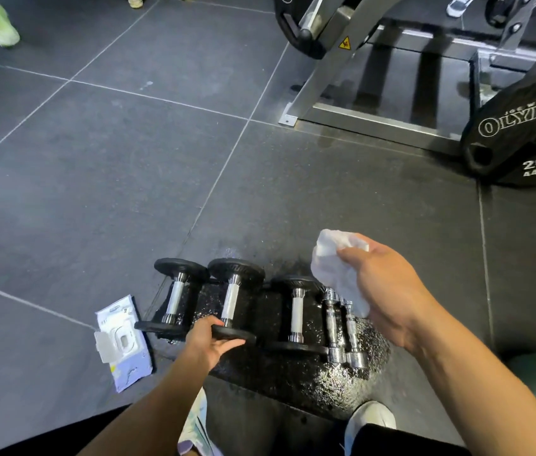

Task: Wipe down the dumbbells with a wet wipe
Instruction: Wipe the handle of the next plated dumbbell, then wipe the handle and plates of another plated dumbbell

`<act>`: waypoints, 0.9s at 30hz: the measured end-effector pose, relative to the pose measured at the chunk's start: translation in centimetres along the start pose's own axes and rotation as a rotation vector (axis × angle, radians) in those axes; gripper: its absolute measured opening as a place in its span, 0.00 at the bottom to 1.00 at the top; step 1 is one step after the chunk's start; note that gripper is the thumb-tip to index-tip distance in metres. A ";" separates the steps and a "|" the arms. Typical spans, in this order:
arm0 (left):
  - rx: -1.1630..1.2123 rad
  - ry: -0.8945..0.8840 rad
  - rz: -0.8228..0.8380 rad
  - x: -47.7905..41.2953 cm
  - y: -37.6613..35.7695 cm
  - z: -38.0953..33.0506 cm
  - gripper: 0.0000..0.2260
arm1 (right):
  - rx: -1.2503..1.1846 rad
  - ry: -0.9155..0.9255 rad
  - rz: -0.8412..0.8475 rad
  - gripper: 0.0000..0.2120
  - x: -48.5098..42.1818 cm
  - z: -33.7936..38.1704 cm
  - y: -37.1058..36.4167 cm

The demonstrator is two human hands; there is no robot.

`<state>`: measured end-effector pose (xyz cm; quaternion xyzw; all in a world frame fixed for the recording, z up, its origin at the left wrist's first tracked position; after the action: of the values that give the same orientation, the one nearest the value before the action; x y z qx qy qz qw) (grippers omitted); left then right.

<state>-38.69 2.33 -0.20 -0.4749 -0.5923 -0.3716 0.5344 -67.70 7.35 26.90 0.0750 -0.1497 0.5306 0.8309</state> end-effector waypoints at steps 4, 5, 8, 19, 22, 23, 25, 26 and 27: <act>0.015 0.015 -0.008 -2.6 0.3 0.4 0.04 | 0.075 0.009 0.023 0.10 0.2 0.3 0.6; 0.019 0.016 -0.008 -3.0 0.3 0.5 0.04 | 0.087 0.008 0.019 0.09 0.2 0.4 0.7; 0.005 0.028 -0.001 -4.1 0.4 1.2 0.04 | 0.113 -0.008 -0.005 0.11 0.4 0.6 1.0; -0.204 0.050 -0.033 -5.7 1.0 6.0 0.35 | 0.052 -0.059 -0.130 0.13 0.8 0.1 2.4; -0.394 0.187 0.036 -5.0 -1.4 10.9 0.47 | 0.061 -0.073 -0.113 0.14 0.7 -0.1 2.7; -0.438 0.218 0.075 -4.7 -2.7 11.8 0.47 | 0.060 -0.073 -0.126 0.14 0.7 -0.1 3.0; -0.476 0.279 0.141 -4.6 -5.1 13.0 0.45 | 0.064 -0.069 -0.177 0.15 0.7 -0.2 3.6; -0.473 0.313 0.167 -4.7 -6.1 13.4 0.42 | 0.065 -0.071 -0.199 0.15 0.7 -0.4 3.9; -0.442 0.335 0.184 -4.9 -6.9 13.7 0.39 | 0.068 -0.073 -0.210 0.15 0.8 -0.6 4.2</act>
<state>-49.24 12.60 -6.61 -0.5637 -0.3549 -0.5146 0.5399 -71.07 9.97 26.45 0.1379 -0.1531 0.4424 0.8728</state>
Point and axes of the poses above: each hand's wrist, its own x-axis away from the middle knuckle, its own y-axis out of the back of the hand, z = x × y, the point moved 9 cm from there along -x, towards the middle knuckle, and after that the axes turned 11 degrees about y, right-handed, at the moved point
